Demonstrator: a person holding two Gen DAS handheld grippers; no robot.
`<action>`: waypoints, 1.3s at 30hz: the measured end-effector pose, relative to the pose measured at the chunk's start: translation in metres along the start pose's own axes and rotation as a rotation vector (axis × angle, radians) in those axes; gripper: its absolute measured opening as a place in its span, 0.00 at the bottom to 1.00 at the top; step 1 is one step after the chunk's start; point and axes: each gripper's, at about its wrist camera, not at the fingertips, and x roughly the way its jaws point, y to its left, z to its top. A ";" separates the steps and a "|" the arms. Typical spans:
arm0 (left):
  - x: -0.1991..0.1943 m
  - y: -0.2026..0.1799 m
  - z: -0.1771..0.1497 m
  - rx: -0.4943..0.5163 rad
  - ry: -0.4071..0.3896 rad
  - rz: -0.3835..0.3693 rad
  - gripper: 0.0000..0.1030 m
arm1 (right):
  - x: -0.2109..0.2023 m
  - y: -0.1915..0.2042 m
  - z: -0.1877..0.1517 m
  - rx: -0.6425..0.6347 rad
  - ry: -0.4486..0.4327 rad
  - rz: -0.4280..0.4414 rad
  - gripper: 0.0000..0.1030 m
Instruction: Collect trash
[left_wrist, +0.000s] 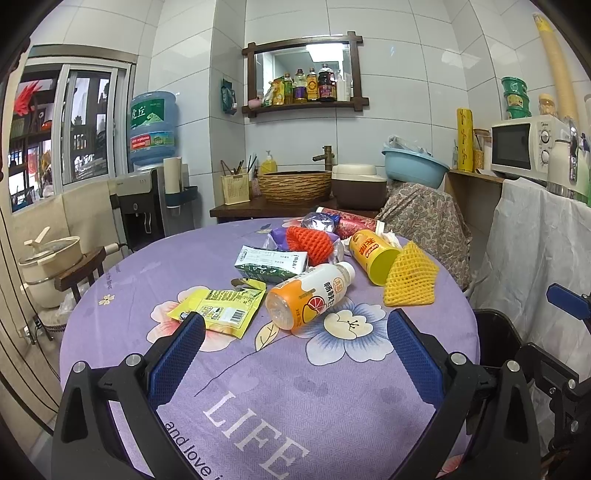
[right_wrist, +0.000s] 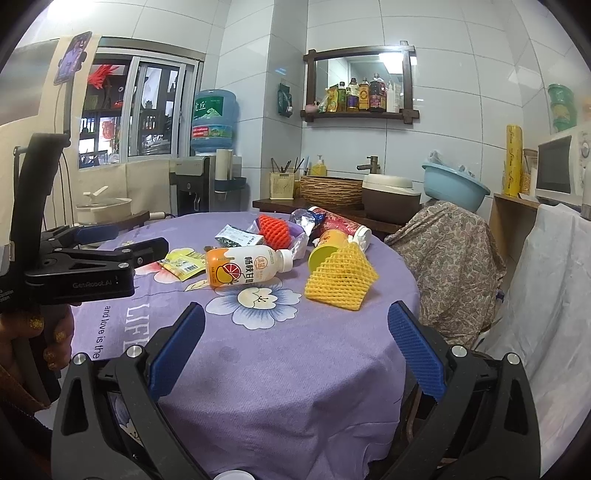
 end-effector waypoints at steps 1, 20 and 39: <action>0.000 0.000 0.000 -0.001 0.000 -0.001 0.95 | -0.001 0.000 0.000 0.001 -0.002 -0.001 0.95; 0.003 0.020 -0.005 -0.047 0.020 0.032 0.95 | 0.024 0.024 -0.065 -0.046 0.408 0.326 0.95; 0.008 0.028 -0.012 -0.076 0.055 0.025 0.95 | 0.114 0.080 -0.223 -0.261 0.890 0.374 0.67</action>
